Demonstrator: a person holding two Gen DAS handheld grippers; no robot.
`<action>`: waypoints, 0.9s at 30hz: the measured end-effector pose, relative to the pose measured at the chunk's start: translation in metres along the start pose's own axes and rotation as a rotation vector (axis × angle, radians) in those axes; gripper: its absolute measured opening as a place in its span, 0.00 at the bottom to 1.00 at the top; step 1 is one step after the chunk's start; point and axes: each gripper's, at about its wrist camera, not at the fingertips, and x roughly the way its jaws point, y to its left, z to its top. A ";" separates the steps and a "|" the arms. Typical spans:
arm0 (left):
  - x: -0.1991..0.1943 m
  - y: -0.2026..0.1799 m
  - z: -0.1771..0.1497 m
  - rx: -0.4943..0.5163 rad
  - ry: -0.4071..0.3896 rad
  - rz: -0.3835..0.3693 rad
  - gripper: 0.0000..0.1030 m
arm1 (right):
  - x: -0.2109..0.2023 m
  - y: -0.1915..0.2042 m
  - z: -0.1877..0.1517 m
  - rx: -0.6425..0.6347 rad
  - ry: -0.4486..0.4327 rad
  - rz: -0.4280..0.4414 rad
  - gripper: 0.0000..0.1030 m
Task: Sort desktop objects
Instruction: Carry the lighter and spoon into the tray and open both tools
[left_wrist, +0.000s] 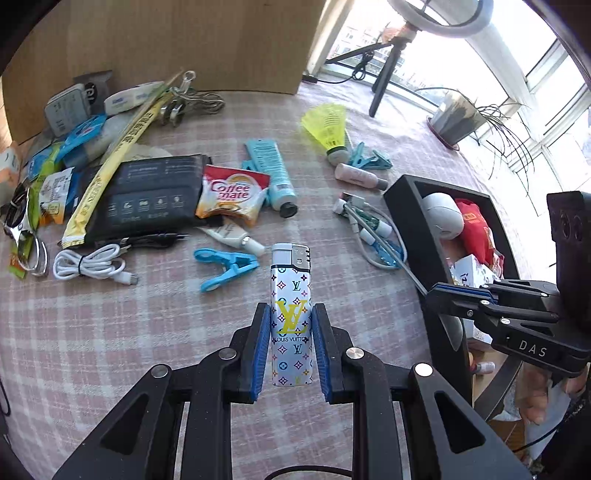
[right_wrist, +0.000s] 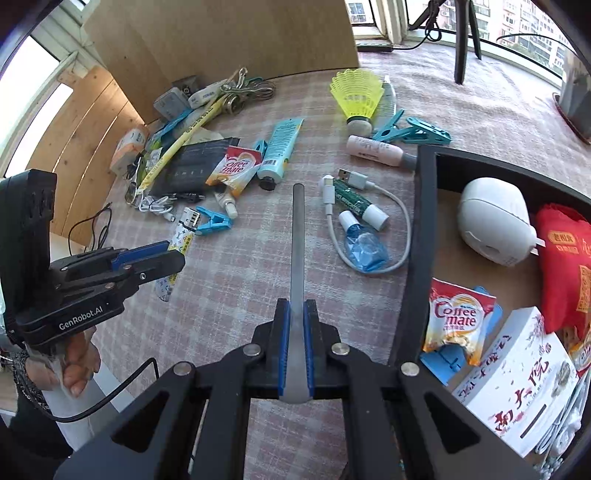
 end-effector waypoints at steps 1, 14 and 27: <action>0.000 -0.007 0.002 0.015 0.000 -0.009 0.21 | -0.005 -0.001 0.000 0.006 -0.017 -0.003 0.07; 0.018 -0.139 0.013 0.268 0.059 -0.153 0.21 | -0.092 -0.084 -0.037 0.205 -0.170 -0.161 0.07; 0.044 -0.230 0.002 0.454 0.117 -0.167 0.21 | -0.137 -0.155 -0.091 0.416 -0.237 -0.273 0.07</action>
